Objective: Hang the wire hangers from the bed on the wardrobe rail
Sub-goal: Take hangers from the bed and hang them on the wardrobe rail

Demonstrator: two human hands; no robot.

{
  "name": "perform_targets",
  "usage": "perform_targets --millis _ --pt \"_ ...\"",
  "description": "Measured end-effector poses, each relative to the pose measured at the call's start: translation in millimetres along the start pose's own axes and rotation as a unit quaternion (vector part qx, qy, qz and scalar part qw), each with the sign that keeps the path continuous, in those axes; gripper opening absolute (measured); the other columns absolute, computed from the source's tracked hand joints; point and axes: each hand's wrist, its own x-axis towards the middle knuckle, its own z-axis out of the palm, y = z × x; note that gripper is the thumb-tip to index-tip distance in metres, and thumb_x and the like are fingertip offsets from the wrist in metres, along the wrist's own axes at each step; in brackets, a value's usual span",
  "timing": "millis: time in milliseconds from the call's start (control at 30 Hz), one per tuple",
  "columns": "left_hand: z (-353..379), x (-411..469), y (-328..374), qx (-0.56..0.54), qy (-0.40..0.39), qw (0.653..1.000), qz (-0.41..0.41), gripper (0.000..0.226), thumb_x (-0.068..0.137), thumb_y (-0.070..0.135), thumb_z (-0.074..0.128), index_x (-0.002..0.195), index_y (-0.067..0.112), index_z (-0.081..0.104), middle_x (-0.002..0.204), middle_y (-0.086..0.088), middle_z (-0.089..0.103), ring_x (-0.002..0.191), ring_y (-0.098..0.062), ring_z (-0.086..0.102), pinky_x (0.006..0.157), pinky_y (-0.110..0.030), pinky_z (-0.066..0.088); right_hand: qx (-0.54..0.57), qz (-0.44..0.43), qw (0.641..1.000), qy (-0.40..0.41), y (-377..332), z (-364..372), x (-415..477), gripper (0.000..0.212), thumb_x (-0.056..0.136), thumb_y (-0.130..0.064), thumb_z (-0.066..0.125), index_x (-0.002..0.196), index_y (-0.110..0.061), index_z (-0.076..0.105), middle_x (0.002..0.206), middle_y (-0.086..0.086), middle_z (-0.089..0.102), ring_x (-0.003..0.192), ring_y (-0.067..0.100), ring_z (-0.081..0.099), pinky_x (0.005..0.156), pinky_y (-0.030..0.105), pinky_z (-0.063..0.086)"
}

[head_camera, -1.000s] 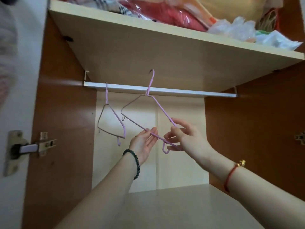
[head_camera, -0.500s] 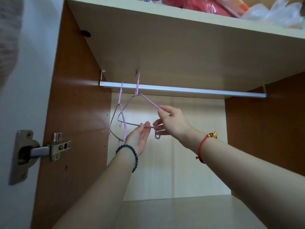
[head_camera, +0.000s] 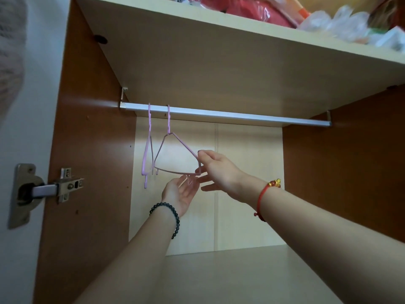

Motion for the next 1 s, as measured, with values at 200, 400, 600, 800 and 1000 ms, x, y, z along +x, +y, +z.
perform_targets --millis 200,400,600,800,1000 --pt "28.0 -34.3 -25.9 0.002 -0.054 0.997 -0.048 0.033 0.098 0.018 0.026 0.114 0.003 0.051 0.101 -0.014 0.063 0.085 -0.026 0.061 0.083 -0.035 0.045 -0.035 0.024 0.998 0.042 1.5 -53.3 -48.3 0.038 0.098 -0.033 0.031 0.131 -0.018 0.041 0.119 0.018 0.056 0.091 0.026 0.059 0.087 0.039 0.051" --pt "77.3 -85.1 -76.2 0.028 -0.137 0.984 -0.108 0.031 0.096 0.016 0.03 0.118 0.005 0.05 0.11 -0.014 0.06 0.082 -0.023 0.061 0.085 -0.035 0.045 -0.085 0.065 0.987 0.119 6.7 -129.9 -132.3 0.041 0.099 -0.035 0.029 0.135 -0.017 0.037 0.11 0.008 0.056 0.085 0.02 0.062 0.066 0.022 0.051" --pt "138.7 -158.2 -151.1 0.074 -0.249 0.947 -0.189 0.031 0.097 0.018 0.032 0.119 0.006 0.052 0.095 -0.009 0.066 0.083 -0.022 0.063 0.07 -0.033 0.051 -0.113 0.117 0.958 0.236 7.9 -205.1 -245.2 0.039 0.097 -0.037 0.031 0.13 -0.02 0.043 0.111 0.01 0.061 0.09 0.021 0.065 0.075 0.03 0.055" --pt "201.2 -272.0 -241.9 0.096 -0.342 0.89 -0.287 0.026 0.096 0.017 0.034 0.103 0.009 0.057 0.091 -0.008 0.065 0.077 -0.022 0.061 0.072 -0.032 0.05 -0.107 0.171 0.907 0.37 -1.9 -262.2 -387.6 0.034 0.098 -0.03 0.033 0.127 -0.017 0.046 0.112 0.017 0.06 0.091 0.03 0.063 0.083 0.042 0.051" --pt "248.0 -417.1 -318.7 0.11 -0.482 0.785 -0.373 0.022 0.094 0.018 0.037 0.097 0.014 0.059 0.088 -0.004 0.067 0.066 -0.017 0.063 0.057 -0.027 0.053 -0.134 0.197 0.821 0.518 -30.6 -288.2 -551.3 0.031 0.098 -0.028 0.032 0.122 -0.018 0.048 0.104 0.012 0.063 0.088 0.029 0.064 0.083 0.044 0.051"
